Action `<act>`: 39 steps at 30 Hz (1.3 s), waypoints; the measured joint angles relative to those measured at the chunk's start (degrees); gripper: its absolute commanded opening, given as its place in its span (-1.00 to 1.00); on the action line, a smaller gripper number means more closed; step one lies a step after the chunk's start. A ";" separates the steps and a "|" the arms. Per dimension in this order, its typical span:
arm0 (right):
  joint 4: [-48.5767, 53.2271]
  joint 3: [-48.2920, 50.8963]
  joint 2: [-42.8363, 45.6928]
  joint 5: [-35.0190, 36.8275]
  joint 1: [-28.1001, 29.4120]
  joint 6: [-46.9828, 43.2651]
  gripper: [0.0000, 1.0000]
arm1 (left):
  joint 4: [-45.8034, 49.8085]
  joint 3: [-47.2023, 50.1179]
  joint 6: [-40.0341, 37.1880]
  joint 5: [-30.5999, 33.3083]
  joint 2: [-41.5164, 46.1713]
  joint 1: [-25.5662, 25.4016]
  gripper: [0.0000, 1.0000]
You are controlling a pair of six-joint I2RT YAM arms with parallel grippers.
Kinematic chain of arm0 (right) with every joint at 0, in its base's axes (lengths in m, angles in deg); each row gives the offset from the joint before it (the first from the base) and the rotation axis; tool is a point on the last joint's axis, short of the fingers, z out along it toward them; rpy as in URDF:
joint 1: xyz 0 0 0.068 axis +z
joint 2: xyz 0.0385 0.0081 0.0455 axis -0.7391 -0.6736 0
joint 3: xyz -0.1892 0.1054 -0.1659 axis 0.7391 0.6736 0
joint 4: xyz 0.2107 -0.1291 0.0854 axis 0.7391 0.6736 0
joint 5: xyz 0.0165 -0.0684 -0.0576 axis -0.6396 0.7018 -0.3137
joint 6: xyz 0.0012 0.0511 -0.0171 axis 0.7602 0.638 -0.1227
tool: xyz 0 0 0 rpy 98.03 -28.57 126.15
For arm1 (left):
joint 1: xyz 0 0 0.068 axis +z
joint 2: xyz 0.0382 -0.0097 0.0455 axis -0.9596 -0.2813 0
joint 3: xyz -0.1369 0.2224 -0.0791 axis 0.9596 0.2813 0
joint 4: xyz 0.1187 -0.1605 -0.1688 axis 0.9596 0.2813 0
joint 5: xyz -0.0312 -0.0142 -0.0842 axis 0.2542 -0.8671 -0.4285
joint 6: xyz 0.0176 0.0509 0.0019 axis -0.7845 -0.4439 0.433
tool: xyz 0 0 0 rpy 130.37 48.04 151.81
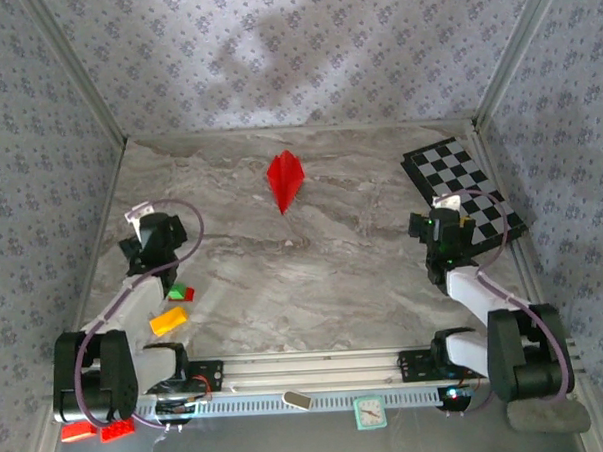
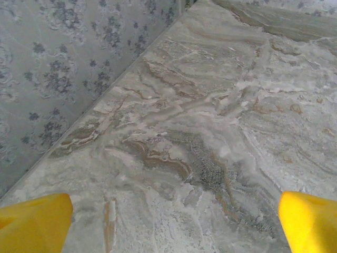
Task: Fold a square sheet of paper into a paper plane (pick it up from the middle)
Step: Reset both arms
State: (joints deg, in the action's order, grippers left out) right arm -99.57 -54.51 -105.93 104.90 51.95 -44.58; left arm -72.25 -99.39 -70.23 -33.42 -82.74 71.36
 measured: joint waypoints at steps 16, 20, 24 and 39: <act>-22.64 1.27 -15.89 -18.03 -4.15 -5.14 1.00 | -31.34 8.37 -12.24 -23.91 -16.06 1.75 1.00; -25.18 1.27 -18.73 -18.86 -4.15 -5.20 1.00 | -31.63 5.70 -12.44 -24.50 -19.96 1.95 1.00; -25.42 1.22 -19.69 -18.73 -4.15 -5.27 1.00 | -31.76 3.65 -12.39 -24.09 -22.03 1.99 1.00; -25.09 0.66 -19.69 -18.75 -4.81 -5.22 1.00 | -31.76 3.39 -12.20 -23.65 -22.18 2.32 1.00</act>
State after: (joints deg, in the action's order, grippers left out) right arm -124.66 -53.86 -125.63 86.15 47.14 -49.80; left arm -104.01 -96.00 -82.43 -57.07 -104.93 73.67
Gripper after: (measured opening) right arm 0.999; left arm 0.998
